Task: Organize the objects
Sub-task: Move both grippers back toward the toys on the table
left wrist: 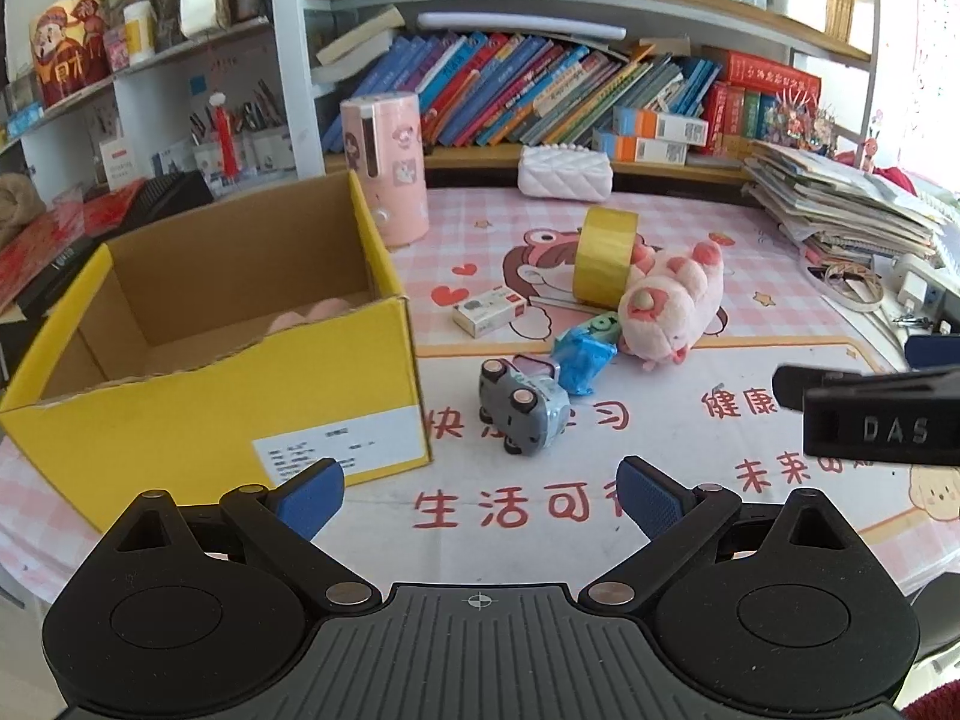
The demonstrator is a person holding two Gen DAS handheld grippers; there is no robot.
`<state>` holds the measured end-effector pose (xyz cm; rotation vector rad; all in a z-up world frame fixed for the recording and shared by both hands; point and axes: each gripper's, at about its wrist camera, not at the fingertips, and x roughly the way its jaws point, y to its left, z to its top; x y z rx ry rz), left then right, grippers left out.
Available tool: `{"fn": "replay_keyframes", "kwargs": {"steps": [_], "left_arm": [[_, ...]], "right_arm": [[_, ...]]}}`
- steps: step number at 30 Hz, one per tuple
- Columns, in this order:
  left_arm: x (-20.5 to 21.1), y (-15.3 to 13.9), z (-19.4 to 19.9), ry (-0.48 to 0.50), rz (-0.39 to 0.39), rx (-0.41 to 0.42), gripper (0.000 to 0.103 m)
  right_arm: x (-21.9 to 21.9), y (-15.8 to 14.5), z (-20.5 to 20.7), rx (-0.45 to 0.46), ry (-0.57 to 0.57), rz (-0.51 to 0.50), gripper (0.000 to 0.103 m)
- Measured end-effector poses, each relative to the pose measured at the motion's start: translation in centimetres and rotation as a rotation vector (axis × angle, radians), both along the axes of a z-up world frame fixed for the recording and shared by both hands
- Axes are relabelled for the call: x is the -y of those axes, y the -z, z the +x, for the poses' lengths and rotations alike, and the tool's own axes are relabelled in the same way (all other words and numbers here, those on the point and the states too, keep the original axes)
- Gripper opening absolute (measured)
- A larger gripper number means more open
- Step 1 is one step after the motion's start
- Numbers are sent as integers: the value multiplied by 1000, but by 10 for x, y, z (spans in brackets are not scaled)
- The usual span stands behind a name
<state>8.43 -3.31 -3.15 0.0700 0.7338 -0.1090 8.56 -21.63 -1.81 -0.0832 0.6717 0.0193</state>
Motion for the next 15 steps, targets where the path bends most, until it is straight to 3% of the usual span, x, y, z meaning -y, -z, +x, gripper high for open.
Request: {"fn": "replay_keyframes", "kwargs": {"steps": [7, 9, 13, 15], "left_arm": [[11, 10, 22, -52, -6, -40, 96], [13, 14, 28, -59, -11, -60, 90], [18, 23, 40, -66, -11, -108, 64], [23, 26, 45, -66, -8, -118, 62]], "right_arm": [[13, 1, 28, -6, -35, 60, 101], [15, 3, 35, -17, -60, 70, 98], [12, 10, 48, -50, -122, 78, 74], [11, 12, 54, -62, -148, 79, 71]]}}
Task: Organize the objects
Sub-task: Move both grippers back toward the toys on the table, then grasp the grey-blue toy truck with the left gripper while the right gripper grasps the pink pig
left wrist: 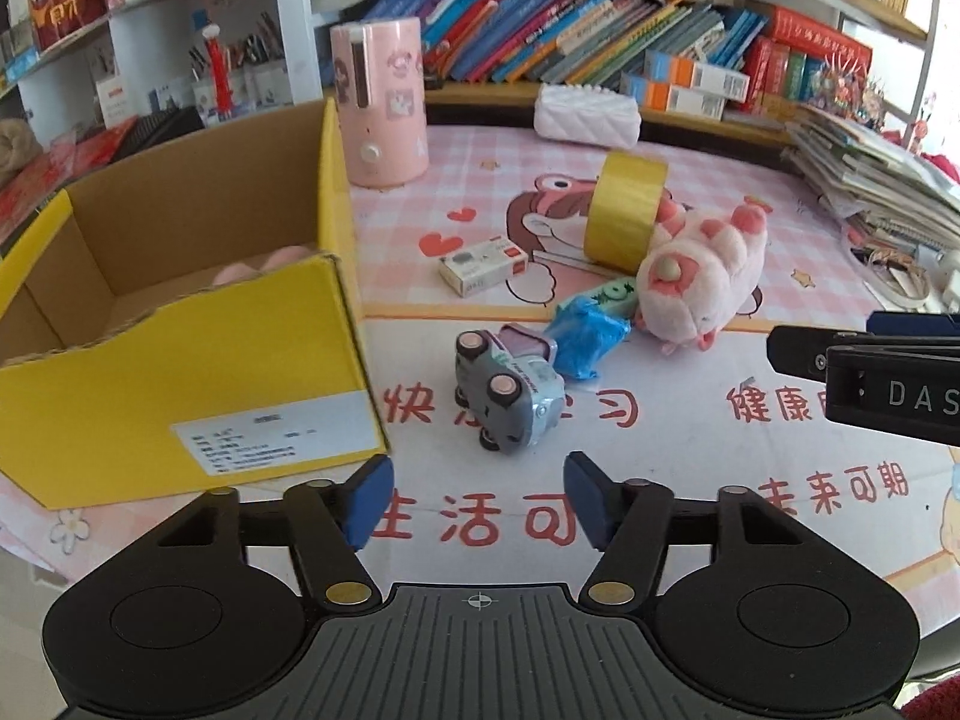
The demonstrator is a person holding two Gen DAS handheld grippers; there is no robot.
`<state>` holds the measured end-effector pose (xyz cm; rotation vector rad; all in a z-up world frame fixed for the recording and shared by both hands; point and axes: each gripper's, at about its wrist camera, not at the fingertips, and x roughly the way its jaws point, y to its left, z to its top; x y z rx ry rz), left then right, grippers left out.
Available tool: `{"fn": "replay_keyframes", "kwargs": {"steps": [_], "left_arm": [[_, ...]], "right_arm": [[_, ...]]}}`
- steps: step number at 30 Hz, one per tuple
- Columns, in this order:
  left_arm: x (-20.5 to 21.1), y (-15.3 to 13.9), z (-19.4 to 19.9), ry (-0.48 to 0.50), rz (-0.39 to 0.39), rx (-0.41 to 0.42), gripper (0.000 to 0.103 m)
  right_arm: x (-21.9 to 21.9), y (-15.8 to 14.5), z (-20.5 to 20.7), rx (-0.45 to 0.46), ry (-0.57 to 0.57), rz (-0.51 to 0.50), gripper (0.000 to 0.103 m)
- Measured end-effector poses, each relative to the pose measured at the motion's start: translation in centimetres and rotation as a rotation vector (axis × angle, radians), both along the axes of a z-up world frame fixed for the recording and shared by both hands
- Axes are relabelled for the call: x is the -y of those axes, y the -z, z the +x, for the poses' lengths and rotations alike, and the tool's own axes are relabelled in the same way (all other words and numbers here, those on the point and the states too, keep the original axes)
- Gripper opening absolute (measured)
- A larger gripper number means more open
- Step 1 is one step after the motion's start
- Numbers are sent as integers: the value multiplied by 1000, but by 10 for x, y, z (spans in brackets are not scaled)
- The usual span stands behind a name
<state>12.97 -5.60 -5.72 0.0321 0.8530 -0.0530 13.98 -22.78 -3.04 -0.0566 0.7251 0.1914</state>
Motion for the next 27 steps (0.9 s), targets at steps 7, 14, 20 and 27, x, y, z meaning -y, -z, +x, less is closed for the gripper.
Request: {"fn": "replay_keyframes", "kwargs": {"steps": [7, 14, 20, 27], "left_arm": [[25, 3, 19, 1, 52, 35, 62], [38, 15, 50, -73, 88, 10, 62], [41, 23, 63, -92, 88, -24, 61], [34, 24, 64, -98, 49, -67, 43]], "right_arm": [[7, -2, 15, 28, -42, -12, 71], [19, -8, 22, 73, -70, -28, 71], [28, -7, 28, 77, -67, -30, 71], [37, -2, 42, 54, -30, 10, 92]]}}
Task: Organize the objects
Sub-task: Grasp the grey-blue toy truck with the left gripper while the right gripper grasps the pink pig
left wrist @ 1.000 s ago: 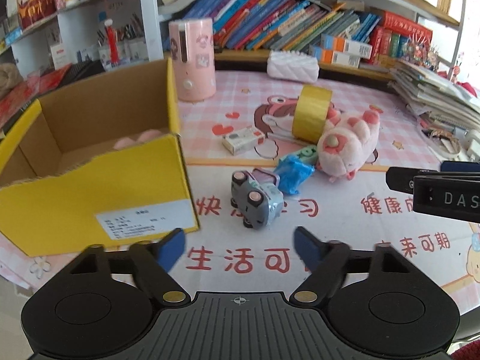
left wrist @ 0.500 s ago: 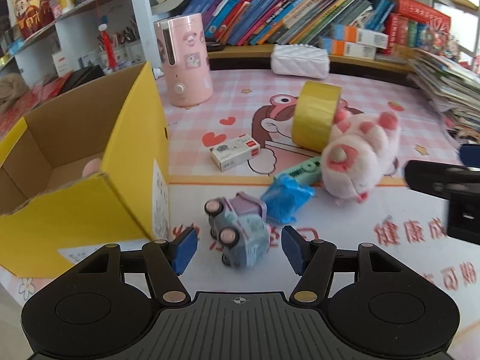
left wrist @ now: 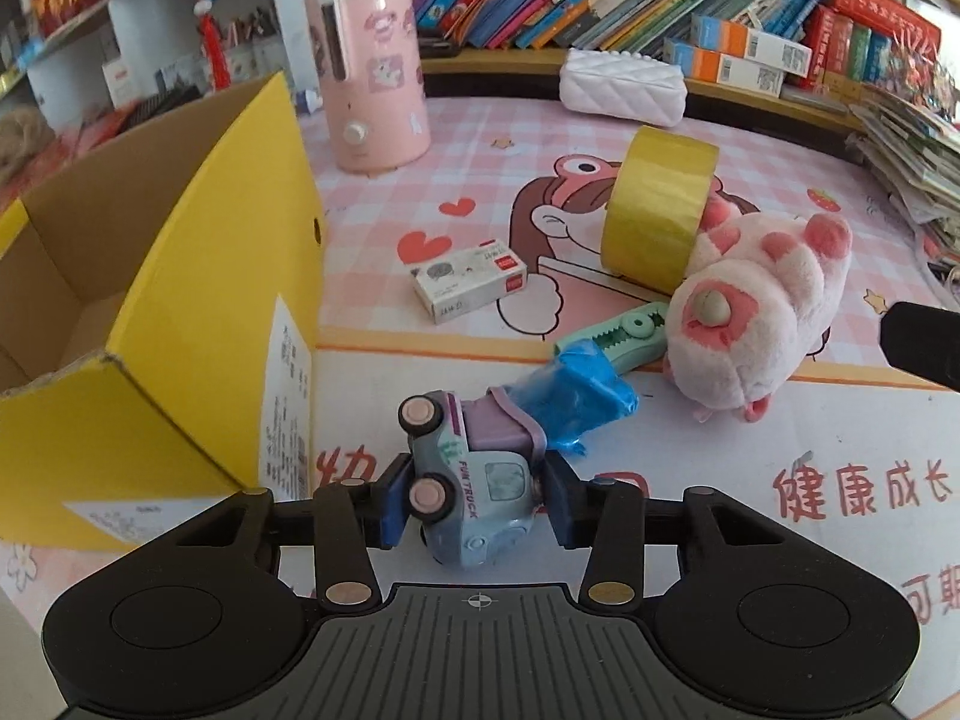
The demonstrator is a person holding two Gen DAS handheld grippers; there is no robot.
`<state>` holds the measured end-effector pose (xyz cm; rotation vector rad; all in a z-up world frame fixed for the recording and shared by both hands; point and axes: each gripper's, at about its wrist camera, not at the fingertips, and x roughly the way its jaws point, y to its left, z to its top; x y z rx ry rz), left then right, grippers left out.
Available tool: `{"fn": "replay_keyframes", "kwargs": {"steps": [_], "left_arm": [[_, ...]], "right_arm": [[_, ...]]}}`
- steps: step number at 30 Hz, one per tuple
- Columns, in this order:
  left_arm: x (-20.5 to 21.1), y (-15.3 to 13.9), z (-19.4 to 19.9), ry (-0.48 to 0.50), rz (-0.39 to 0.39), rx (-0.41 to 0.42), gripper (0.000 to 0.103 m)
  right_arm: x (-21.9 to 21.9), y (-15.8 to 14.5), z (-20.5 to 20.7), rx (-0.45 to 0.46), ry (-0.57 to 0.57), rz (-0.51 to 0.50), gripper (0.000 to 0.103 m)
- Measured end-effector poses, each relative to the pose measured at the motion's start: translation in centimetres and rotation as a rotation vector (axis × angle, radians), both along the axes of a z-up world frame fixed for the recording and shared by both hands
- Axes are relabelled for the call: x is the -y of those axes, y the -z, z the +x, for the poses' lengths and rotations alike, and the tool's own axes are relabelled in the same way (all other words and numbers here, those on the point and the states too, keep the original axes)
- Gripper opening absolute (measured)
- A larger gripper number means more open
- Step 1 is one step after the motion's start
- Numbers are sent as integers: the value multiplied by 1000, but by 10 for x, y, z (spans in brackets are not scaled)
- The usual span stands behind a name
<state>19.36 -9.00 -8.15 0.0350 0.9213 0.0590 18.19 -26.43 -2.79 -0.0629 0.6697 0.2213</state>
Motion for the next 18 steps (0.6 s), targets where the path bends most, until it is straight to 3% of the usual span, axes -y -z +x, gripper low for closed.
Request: {"fn": "replay_keyframes", "kwargs": {"steps": [6, 10, 15, 18], "left_arm": [[-5, -17, -17, 44, -40, 40, 43], [-6, -29, -30, 68, -37, 72, 43], [-9, -37, -41, 109, -42, 95, 43], [-9, -41, -47, 127, -39, 111, 43]], "right_arm": [[3, 5, 26, -61, 34, 130, 103], [-1, 15, 50, -138, 61, 208, 103], [-11, 35, 77, -253, 114, 196, 103], [-13, 44, 84, -285, 100, 257, 101]]}}
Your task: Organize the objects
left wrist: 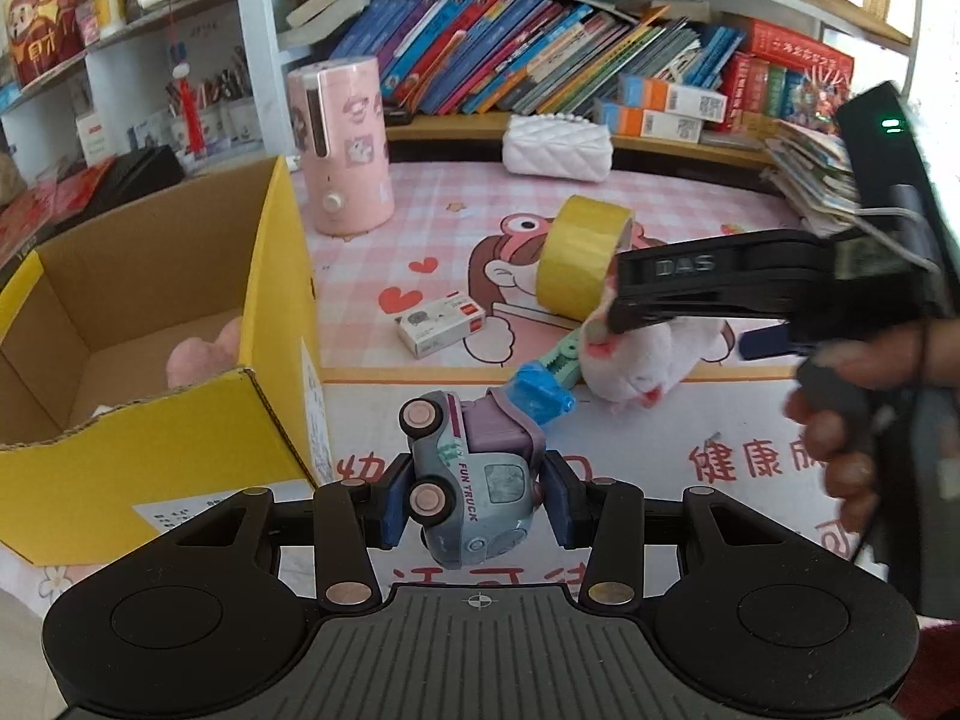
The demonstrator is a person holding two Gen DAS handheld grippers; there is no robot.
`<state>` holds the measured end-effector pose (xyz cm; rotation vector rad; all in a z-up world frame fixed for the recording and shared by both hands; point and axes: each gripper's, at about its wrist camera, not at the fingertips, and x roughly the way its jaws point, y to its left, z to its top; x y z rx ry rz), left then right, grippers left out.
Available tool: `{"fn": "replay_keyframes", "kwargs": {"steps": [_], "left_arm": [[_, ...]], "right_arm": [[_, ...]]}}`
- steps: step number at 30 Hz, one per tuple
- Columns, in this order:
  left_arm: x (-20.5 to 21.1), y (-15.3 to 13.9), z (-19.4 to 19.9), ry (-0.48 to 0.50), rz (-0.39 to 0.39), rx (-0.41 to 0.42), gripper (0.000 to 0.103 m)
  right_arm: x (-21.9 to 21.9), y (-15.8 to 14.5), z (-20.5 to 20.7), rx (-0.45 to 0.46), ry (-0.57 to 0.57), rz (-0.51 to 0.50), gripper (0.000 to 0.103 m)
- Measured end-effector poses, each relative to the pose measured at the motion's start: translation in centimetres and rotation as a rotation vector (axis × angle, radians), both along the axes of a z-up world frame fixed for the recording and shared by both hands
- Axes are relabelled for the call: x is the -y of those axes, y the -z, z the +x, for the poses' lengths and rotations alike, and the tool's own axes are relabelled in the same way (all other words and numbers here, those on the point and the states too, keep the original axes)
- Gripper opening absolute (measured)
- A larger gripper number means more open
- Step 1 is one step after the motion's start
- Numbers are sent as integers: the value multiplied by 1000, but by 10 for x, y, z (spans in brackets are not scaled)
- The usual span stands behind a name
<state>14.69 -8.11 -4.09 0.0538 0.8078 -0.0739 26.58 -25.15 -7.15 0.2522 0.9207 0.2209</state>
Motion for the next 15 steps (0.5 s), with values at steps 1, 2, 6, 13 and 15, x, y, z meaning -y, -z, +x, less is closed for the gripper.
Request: {"fn": "replay_keyframes", "kwargs": {"steps": [1, 2, 6, 13, 15], "left_arm": [[0, -1, -1, 1, 2, 4, 43], [-1, -1, -2, 1, 4, 6, 43], [-2, -2, -3, -4, 0, 13, 43], [-1, -1, -4, 21, -31, 25, 43], [-1, -2, -4, 30, -44, 31, 43]], "right_arm": [[-2, 2, 1, -5, -3, 12, 96], [-3, 4, 2, -11, -10, 24, 93], [-8, 0, -1, 6, -43, 42, 65], [0, -24, -32, 91, -25, -63, 60], [5, -31, -44, 118, -14, -99, 60]]}}
